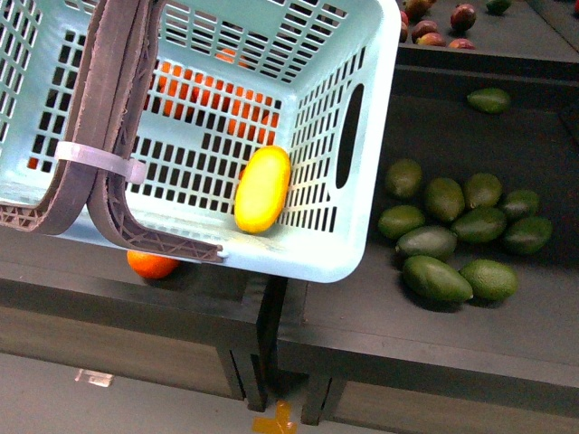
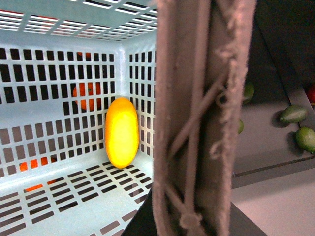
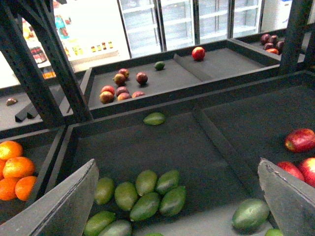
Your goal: Pick mango and avocado into basket
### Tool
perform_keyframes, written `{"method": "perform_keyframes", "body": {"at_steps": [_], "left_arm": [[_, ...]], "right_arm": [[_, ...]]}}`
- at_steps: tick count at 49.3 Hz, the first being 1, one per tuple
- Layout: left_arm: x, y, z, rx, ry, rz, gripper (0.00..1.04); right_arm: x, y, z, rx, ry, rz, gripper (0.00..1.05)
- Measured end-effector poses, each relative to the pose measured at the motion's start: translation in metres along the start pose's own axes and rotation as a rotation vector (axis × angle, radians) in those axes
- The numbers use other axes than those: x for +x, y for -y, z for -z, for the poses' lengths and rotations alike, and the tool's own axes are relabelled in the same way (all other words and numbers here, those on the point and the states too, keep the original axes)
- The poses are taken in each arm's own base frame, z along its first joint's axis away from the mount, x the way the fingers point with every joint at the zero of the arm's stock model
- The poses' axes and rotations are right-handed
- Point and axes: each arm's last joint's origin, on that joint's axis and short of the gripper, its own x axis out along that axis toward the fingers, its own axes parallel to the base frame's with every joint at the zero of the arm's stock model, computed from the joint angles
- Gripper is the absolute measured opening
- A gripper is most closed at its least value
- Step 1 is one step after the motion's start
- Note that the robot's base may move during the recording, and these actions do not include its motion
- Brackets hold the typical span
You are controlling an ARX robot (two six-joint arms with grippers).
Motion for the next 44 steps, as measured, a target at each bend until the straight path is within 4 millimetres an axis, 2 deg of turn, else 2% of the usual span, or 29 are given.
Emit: {"method": "perform_keyframes", "body": {"at_steps": [5, 12, 19, 24, 30, 34, 44], "left_arm": [[0.000, 0.000, 0.000, -0.001, -0.001, 0.003, 0.06], [0.000, 0.000, 0.000, 0.000, 0.002, -0.010, 0.06], [0.000, -0.001, 0.000, -0.001, 0.002, -0.013, 0.06], [0.000, 0.000, 0.000, -0.001, 0.002, -0.008, 0.06], [0.000, 0.000, 0.000, 0.000, 0.001, -0.003, 0.06], [0.000, 0.000, 0.000, 0.000, 0.000, -0.003, 0.06], [0.000, 0.000, 0.000, -0.001, 0.002, -0.008, 0.06]], "right_arm": [[0.041, -0.009, -0.003, -0.025, -0.087, -0.034, 0.97], [0.095, -0.019, 0.012, -0.078, -0.247, -0.103, 0.97], [0.127, -0.024, 0.025, -0.103, -0.322, -0.150, 0.97], [0.158, -0.028, 0.045, -0.126, -0.405, -0.198, 0.97], [0.180, -0.030, 0.063, -0.141, -0.465, -0.232, 0.97], [0.200, -0.030, 0.085, -0.156, -0.521, -0.250, 0.97], [0.222, -0.028, 0.132, -0.190, -0.631, -0.284, 0.97]]}}
